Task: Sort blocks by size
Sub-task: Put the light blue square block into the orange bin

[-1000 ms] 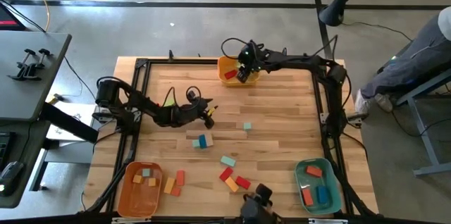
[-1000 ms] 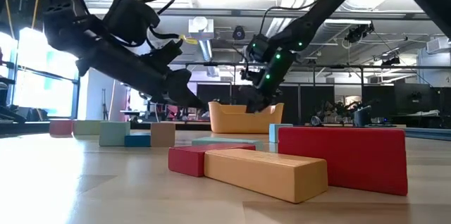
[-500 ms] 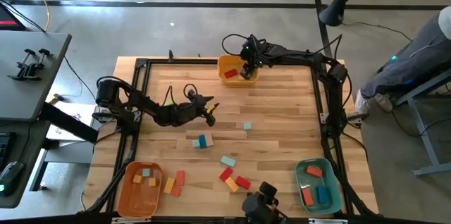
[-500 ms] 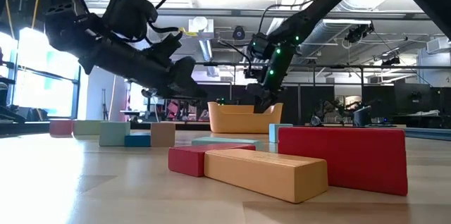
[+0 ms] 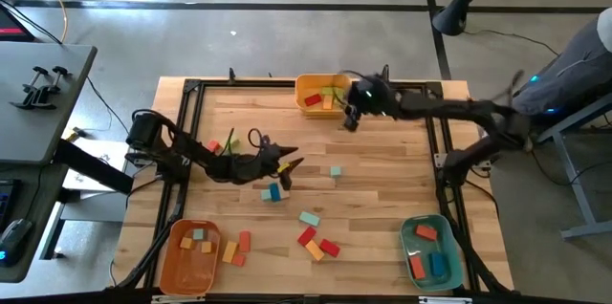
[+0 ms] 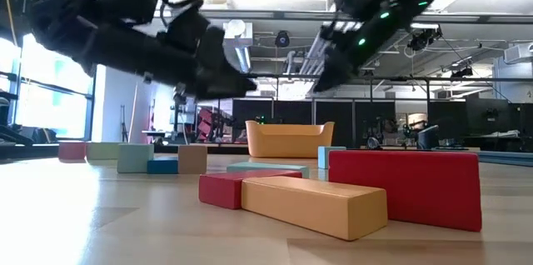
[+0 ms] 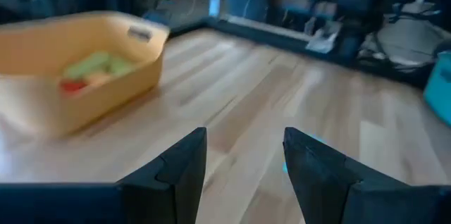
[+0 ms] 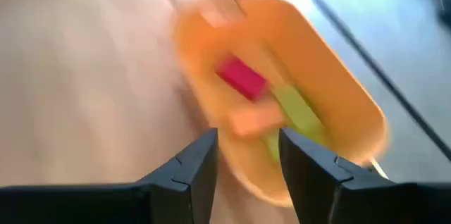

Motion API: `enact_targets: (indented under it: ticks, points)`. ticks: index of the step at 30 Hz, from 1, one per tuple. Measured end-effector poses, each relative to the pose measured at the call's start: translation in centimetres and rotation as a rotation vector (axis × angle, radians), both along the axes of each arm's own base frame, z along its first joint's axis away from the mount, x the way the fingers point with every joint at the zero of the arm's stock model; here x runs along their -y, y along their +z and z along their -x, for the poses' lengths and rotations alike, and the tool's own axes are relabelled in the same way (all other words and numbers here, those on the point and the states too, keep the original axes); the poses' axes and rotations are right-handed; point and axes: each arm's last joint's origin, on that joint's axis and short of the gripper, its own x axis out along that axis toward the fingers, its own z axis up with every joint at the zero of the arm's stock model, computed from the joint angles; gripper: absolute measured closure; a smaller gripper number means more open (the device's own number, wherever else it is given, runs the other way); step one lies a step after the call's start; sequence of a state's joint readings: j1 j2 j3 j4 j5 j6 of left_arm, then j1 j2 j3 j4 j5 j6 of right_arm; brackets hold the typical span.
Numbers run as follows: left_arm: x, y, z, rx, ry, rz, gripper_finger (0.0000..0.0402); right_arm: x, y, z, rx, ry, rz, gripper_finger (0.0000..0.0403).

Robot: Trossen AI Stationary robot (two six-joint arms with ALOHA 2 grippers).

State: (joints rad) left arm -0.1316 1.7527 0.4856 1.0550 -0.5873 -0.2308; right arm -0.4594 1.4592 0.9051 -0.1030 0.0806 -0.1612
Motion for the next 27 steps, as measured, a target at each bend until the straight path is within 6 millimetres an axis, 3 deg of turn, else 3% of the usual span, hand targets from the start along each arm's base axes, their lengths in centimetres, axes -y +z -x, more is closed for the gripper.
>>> enact_targets:
  ticks: [7,11,19,23,27]
  points:
    - [1.4,3.2,-3.2,-0.001,-0.062,-0.209,0.0225,-7.2,-1.7,1.4,0.364,0.481,0.006,0.0260]
    - [2.2,4.8,-5.0,-0.063,-0.092,-0.291,0.0225,-9.7,-3.3,1.9,0.435,0.589,-0.001,0.0260]
    - [2.3,7.0,-7.3,-0.106,-0.206,-0.307,0.0225,-12.7,-4.4,2.2,0.422,0.686,-0.056,0.0260]
    - [1.3,6.8,-7.5,-0.110,-0.311,-0.282,0.0225,-13.5,-4.3,2.1,0.441,0.660,-0.174,0.0260]
    - [0.3,6.0,-7.7,-0.137,-0.308,-0.246,0.0225,-14.0,-4.3,2.1,0.447,0.642,-0.250,0.0260]
